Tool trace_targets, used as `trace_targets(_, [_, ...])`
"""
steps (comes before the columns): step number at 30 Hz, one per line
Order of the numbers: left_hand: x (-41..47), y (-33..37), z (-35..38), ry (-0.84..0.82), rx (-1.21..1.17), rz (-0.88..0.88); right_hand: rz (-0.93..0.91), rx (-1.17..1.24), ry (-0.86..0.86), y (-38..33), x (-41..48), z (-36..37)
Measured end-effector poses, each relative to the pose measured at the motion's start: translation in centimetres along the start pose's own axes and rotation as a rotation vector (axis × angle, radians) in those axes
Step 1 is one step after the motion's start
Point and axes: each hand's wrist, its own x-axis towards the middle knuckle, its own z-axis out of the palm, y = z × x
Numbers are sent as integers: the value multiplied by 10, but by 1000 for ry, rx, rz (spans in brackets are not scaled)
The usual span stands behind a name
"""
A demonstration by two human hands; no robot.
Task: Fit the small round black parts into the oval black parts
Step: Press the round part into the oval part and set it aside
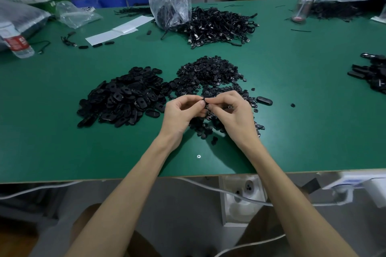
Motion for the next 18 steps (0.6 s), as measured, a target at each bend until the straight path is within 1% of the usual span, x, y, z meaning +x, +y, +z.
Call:
trace_targets(3, [0,1,-1,30,-1,-8,6,7,-50,-1,-1,1])
trace_targets(8, [-1,2,2,22,23,-7,18,6,-61,-1,0,1])
trace_targets(10, [-2,2,5,28,62,-2,40,30,-48,0,0,1])
trace_targets(14, [-4,5,5,8,106,4,106,148,65,3,2,-2])
trace_targets(16, [-5,6,5,-32,124,8,129,167,54,4,2,-2])
trace_targets(18, [-6,7,6,-62,154,22,125,115,28,5,1,-2])
